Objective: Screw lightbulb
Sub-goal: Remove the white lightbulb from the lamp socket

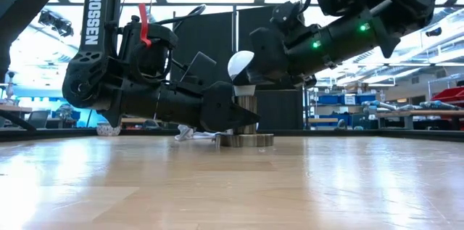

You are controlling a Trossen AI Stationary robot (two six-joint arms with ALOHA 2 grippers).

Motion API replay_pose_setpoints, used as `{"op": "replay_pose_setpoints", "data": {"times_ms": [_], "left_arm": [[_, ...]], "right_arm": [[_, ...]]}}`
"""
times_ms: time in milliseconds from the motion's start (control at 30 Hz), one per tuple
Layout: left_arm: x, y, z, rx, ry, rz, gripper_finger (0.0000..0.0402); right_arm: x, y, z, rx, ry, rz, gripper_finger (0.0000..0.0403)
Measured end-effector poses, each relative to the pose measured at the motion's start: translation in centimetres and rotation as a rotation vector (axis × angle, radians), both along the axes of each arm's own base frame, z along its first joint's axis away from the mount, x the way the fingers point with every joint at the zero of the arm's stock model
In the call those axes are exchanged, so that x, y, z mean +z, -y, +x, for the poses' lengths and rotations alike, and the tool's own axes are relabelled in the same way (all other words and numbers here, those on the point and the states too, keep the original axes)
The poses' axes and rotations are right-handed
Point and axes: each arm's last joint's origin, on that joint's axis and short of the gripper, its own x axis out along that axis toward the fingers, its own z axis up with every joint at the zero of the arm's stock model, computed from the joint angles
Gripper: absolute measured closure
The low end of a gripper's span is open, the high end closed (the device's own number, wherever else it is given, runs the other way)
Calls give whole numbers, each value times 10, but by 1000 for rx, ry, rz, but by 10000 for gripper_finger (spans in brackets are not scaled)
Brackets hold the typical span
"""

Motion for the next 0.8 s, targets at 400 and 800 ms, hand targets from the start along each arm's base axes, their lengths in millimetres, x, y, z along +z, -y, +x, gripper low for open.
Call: {"op": "replay_pose_setpoints", "data": {"times_ms": [400, 800], "left_arm": [[0, -1, 0, 8, -4, 0, 208], [0, 0, 0, 0, -6, 2, 208]], "right_arm": [[-9, -12, -10, -143, -78, -53, 95], [-16, -25, -20, -220, -63, -4, 95]]}}
